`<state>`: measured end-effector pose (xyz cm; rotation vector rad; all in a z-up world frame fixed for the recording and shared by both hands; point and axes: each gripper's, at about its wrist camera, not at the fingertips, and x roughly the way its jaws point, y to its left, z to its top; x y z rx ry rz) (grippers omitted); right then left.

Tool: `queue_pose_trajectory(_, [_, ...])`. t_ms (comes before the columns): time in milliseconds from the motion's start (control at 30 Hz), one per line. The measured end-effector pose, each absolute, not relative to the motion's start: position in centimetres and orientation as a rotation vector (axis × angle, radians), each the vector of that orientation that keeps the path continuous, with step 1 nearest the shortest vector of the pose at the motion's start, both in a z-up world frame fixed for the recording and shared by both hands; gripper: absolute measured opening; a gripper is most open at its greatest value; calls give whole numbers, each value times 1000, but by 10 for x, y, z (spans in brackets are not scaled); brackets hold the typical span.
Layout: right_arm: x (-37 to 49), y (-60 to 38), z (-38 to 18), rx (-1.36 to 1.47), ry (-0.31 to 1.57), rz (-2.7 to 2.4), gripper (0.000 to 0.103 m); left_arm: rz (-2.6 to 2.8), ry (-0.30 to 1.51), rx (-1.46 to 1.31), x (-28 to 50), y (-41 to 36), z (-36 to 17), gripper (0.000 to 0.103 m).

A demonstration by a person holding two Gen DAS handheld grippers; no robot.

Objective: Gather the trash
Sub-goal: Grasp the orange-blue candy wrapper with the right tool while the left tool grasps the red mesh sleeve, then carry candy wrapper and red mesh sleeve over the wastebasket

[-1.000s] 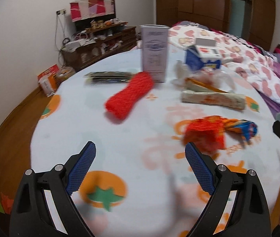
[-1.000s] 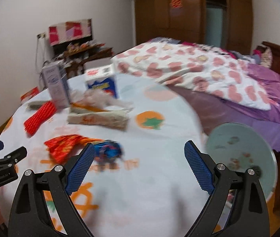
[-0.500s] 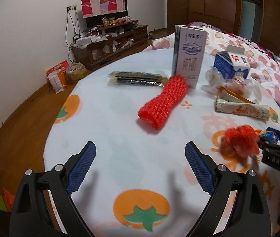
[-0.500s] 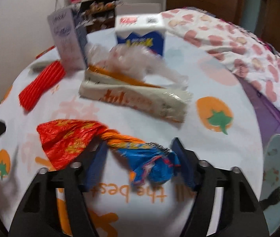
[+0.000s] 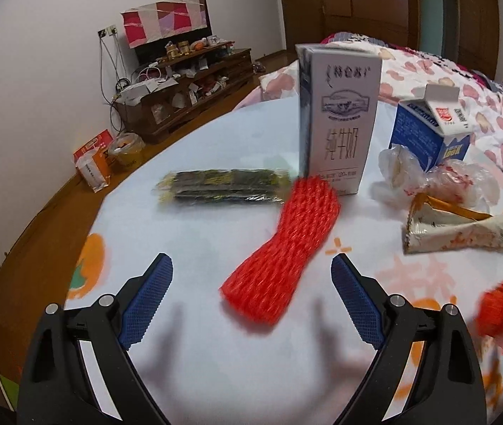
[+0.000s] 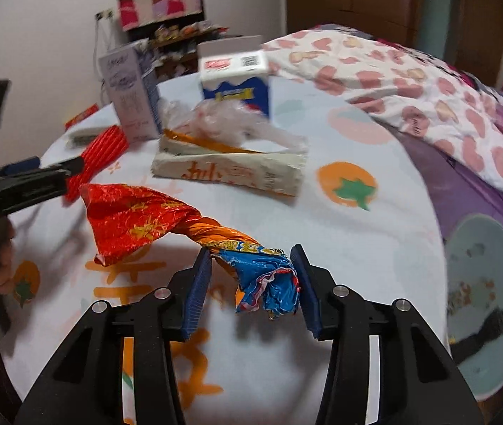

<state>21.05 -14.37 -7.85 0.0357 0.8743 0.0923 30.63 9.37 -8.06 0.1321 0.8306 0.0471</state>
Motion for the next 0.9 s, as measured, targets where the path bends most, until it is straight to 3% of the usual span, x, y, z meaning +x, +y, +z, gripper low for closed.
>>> queue_pose_trajectory(133, [199,-151,-71,40,851,67,46,26,879,125,318,86,-95,71])
queue_pose_trajectory(267, [194,-157,-67,52,835,49,46,16,909,112,321,82,-105,62])
queue_pose_trajectory(367, [191,-161,-67,65,826,39,46,-8,901,112,319,79,-103,38])
queue_pose_trajectory(500, [188,-165,-68,91,821,18,46,-16,896,103,314,80,-101,23])
queue_pose_trajectory(900, [172,-190,-63,158,776,-66,47,-52,830,92,232,73,-65,22])
